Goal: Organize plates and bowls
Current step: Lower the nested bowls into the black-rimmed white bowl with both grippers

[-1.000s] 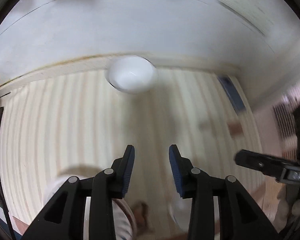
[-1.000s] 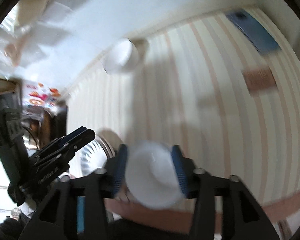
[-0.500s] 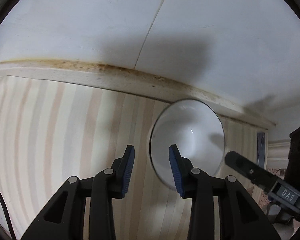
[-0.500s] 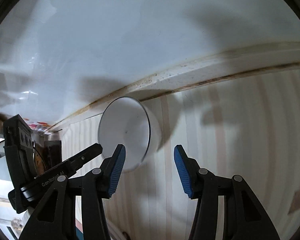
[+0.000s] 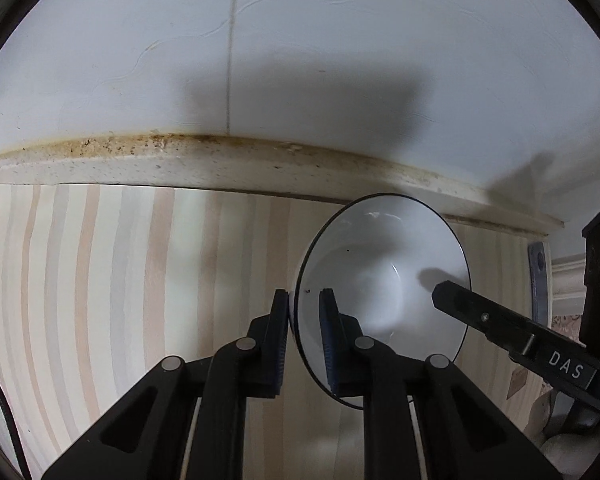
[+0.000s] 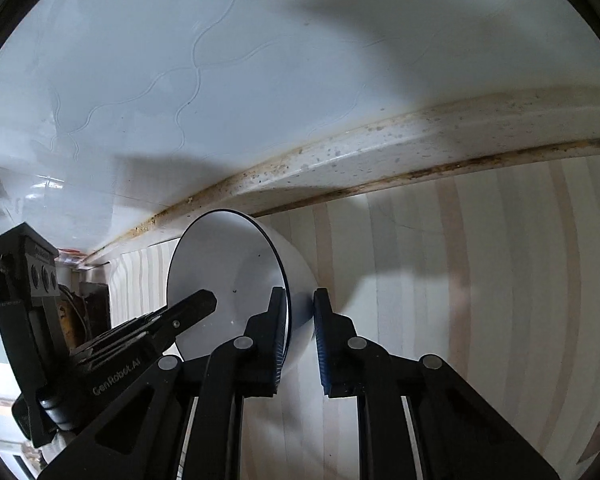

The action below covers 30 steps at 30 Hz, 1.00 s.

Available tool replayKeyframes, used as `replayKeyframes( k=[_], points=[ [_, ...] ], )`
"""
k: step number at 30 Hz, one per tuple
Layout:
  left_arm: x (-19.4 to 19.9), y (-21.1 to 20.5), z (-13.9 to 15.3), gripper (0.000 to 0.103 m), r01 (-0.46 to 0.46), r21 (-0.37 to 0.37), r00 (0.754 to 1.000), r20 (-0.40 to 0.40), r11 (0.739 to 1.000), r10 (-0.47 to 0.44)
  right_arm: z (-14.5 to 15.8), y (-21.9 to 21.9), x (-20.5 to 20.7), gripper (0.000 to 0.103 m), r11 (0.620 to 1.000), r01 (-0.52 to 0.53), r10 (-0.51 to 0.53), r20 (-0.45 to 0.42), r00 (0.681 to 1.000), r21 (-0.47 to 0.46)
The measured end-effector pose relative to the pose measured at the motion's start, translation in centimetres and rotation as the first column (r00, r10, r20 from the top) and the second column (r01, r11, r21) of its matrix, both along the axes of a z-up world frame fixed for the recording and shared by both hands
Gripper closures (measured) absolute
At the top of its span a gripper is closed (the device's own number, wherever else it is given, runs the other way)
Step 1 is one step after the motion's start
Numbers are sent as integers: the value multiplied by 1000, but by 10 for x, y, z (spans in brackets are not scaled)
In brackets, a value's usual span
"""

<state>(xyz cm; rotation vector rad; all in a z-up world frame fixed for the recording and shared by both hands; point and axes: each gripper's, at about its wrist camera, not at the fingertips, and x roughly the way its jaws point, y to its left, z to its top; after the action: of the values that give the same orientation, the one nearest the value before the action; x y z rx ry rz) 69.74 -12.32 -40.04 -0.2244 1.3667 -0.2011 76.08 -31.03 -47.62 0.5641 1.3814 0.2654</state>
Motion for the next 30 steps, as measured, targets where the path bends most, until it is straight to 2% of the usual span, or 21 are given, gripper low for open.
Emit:
replayKeyframes(
  k=[8,13,22,26,30],
  points=[
    [-22,-14,28,90,28,-11,999,37,1000,-27,28,-13,-25,87,1000,2,-2,30,1000,-11],
    [-57,-19,55,90,61,-20,996,62,998,-60,57,-18,-57,87,1000,-2,2,56,998,-15],
    [-132,-21,108,90,145,-33,985,104,989,-141,108,-27,-147,88,1000,3,-1,82,997,-30],
    [-160,-32,118,90,166,-43,981,109,985,-161,124,-38,-192,88,999,10,-8,77,997,-31],
    [-190,-41,122,90,200,-37,975,107,979,-195,127,-42,-228,87,999,43,-42,59,997,-21]
  ],
)
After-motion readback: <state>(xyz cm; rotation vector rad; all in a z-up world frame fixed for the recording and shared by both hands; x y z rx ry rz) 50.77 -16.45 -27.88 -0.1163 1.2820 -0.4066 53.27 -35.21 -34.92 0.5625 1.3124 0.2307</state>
